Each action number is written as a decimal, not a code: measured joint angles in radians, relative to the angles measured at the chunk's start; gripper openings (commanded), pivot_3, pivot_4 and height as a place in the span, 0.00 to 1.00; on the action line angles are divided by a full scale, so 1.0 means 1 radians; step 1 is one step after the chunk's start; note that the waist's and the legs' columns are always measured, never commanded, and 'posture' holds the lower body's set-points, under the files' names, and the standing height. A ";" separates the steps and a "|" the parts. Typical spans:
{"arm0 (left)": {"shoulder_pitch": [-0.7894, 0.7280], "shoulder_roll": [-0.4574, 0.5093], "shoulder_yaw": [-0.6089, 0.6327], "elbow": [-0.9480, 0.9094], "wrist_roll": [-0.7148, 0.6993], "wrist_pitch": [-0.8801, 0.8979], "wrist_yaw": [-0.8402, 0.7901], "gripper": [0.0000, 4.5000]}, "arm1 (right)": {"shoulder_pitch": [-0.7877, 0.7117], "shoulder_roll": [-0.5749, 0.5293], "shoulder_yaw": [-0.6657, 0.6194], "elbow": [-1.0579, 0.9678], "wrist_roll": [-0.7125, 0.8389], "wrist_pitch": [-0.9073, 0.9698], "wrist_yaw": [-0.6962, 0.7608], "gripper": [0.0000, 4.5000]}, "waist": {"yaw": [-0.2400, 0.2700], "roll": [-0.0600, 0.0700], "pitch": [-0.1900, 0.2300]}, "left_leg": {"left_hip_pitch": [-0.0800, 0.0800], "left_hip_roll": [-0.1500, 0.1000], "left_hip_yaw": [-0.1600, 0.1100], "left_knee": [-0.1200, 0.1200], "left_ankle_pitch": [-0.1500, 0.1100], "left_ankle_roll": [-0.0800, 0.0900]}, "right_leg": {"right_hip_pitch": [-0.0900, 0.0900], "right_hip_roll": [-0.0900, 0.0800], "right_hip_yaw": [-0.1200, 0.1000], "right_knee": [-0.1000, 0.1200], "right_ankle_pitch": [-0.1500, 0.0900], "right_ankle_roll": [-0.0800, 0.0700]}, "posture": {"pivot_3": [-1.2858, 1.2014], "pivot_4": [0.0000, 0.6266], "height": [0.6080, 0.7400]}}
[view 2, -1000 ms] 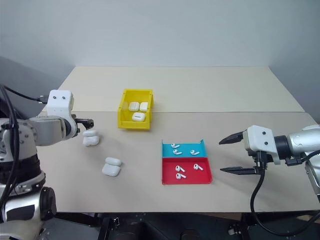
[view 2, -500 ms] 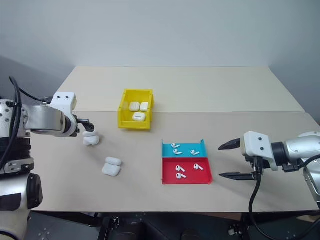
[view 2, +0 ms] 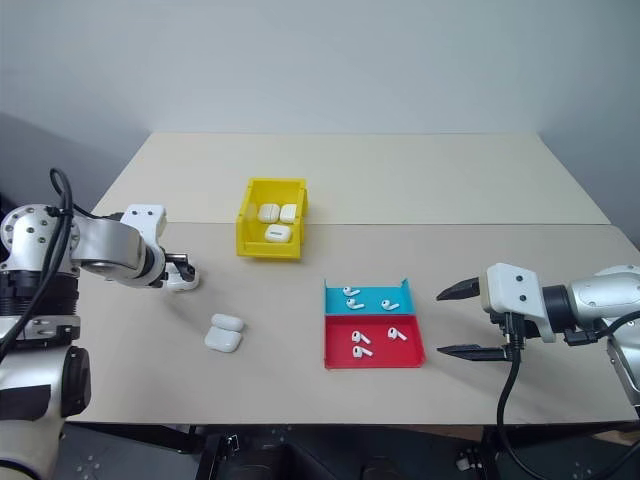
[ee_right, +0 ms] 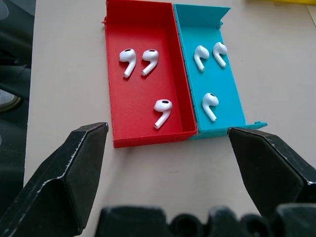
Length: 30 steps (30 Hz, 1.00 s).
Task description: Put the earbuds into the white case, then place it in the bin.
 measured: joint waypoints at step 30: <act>-0.057 -0.099 -0.021 0.103 0.549 0.000 -0.455 1.00 | 0.029 0.000 -0.016 -0.020 -0.001 0.031 -0.031 1.00 | -0.001 0.000 0.000 | 0.000 -0.001 0.000 0.000 0.000 0.000 | 0.000 0.000 0.000 0.000 0.000 0.000 | 0.52 0.24 1.00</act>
